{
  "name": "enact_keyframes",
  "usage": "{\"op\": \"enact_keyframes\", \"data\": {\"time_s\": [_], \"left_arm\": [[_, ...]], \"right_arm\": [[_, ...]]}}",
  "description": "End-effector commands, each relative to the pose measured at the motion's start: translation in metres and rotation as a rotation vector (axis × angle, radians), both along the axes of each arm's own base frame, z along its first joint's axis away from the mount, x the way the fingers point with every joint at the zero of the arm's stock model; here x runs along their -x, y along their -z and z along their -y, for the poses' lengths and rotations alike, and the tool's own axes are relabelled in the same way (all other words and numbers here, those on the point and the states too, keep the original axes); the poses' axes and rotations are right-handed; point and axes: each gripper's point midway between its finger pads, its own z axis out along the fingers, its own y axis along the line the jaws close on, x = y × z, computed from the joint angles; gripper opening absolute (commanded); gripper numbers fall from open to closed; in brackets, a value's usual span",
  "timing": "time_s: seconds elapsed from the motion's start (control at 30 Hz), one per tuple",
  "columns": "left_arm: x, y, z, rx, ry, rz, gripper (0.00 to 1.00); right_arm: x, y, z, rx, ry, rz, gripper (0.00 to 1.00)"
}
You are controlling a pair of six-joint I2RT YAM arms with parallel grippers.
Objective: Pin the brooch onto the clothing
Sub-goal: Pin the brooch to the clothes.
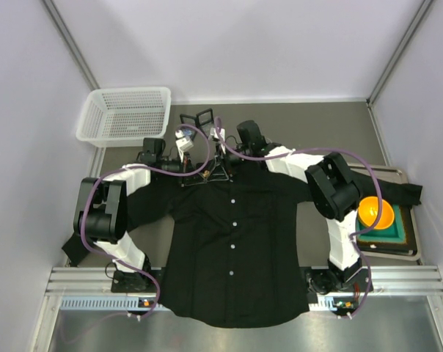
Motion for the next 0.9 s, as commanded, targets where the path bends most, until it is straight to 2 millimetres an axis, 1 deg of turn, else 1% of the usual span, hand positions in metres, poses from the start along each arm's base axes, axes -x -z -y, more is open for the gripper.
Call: {"op": "enact_keyframes", "data": {"time_s": [0.0, 0.07, 0.1, 0.2, 0.3, 0.37, 0.4, 0.43, 0.57, 0.7, 0.87], "left_arm": [[0.0, -0.02, 0.002, 0.046, 0.021, 0.062, 0.0], [0.001, -0.019, 0.002, 0.047, 0.022, 0.062, 0.0], [0.001, -0.019, 0.002, 0.045, 0.021, 0.06, 0.0], [0.001, -0.019, 0.001, 0.046, 0.021, 0.063, 0.0], [0.002, -0.019, 0.0, 0.048, 0.021, 0.067, 0.0], [0.002, -0.019, -0.001, 0.046, 0.02, 0.07, 0.0], [0.002, -0.019, -0.001, 0.046, 0.019, 0.07, 0.0], [0.002, -0.02, -0.001, 0.048, 0.021, 0.073, 0.0], [0.004, -0.023, -0.001, 0.054, 0.028, 0.081, 0.0], [0.004, -0.022, -0.003, 0.055, 0.024, 0.078, 0.0], [0.002, -0.021, -0.005, 0.055, 0.02, 0.072, 0.0]], "right_arm": [[-0.004, -0.021, -0.008, -0.027, 0.004, 0.1, 0.32], [-0.006, -0.018, -0.008, -0.019, 0.014, 0.103, 0.27], [-0.006, -0.018, -0.008, -0.018, 0.017, 0.107, 0.21], [-0.007, -0.018, -0.008, -0.015, 0.021, 0.102, 0.12], [-0.005, -0.018, -0.006, -0.018, 0.015, 0.087, 0.07], [-0.003, -0.018, -0.006, -0.02, 0.003, 0.076, 0.06], [-0.003, -0.017, -0.005, -0.015, 0.003, 0.07, 0.01], [-0.002, -0.016, -0.005, -0.013, 0.0, 0.069, 0.0], [-0.001, -0.015, -0.003, -0.017, -0.009, 0.038, 0.0], [0.008, -0.023, 0.001, -0.055, -0.063, 0.021, 0.0], [0.009, -0.031, 0.008, -0.092, -0.102, 0.005, 0.0]]}}
